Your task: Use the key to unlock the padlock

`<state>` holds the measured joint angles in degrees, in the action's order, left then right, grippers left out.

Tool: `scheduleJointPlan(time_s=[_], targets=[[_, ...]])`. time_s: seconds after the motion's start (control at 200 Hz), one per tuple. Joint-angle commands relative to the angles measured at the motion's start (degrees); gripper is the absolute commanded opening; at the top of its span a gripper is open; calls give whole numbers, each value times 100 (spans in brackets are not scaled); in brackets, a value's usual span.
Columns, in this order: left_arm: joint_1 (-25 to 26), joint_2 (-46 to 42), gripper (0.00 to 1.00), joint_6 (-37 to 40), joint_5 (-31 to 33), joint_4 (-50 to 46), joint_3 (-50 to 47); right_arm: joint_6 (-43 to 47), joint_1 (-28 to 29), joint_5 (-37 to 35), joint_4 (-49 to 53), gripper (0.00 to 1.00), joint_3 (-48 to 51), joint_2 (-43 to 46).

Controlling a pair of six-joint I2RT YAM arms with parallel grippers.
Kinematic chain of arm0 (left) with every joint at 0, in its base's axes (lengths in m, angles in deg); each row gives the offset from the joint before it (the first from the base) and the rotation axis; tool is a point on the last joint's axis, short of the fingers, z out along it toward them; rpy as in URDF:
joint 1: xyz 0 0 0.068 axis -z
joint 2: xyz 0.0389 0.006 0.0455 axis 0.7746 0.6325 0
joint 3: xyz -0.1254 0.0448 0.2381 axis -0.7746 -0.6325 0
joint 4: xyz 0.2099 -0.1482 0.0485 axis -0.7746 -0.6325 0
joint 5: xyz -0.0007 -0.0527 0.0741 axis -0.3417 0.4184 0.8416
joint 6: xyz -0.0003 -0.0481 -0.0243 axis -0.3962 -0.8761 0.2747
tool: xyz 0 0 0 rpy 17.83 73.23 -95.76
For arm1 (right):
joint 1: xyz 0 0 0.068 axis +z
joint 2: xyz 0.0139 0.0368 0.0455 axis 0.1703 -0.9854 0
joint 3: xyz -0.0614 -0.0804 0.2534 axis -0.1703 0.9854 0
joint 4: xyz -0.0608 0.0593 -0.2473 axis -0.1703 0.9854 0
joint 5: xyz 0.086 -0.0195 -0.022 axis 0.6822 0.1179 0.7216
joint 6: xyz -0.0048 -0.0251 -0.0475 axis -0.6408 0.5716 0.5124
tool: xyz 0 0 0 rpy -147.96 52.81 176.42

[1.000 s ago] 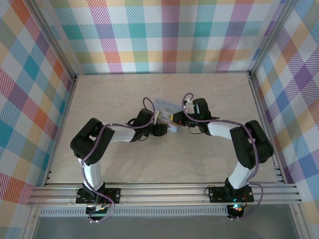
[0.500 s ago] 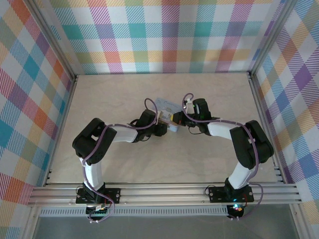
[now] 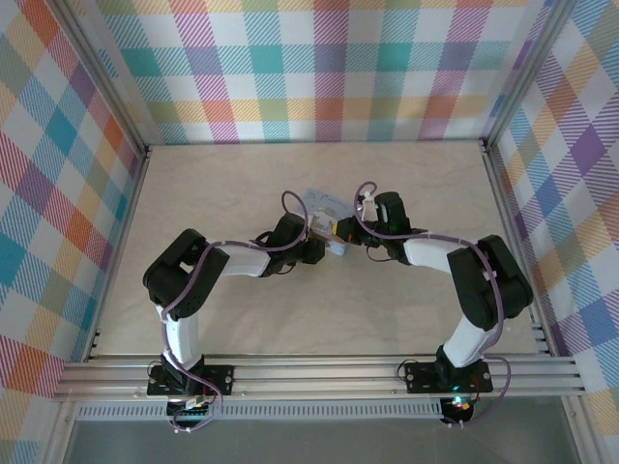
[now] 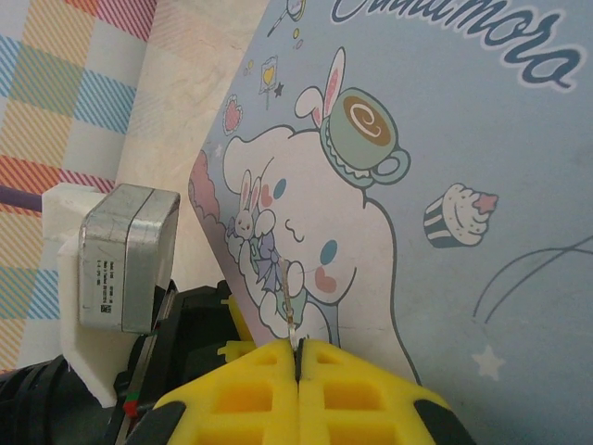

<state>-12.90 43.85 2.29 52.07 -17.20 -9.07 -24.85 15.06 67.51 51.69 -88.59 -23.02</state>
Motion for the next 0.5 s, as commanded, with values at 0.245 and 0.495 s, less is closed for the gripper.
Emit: scheduleJointPlan(time_s=[0.245, 0.495], targets=[[123, -650, 17, -740, -423, -640, 230, 877, 54, -821, 720, 0, 592, 1597], [82, -888, 12, -1313, -1010, -1307, 586, 1053, 492, -1241, 391, 0, 1760, 2663]])
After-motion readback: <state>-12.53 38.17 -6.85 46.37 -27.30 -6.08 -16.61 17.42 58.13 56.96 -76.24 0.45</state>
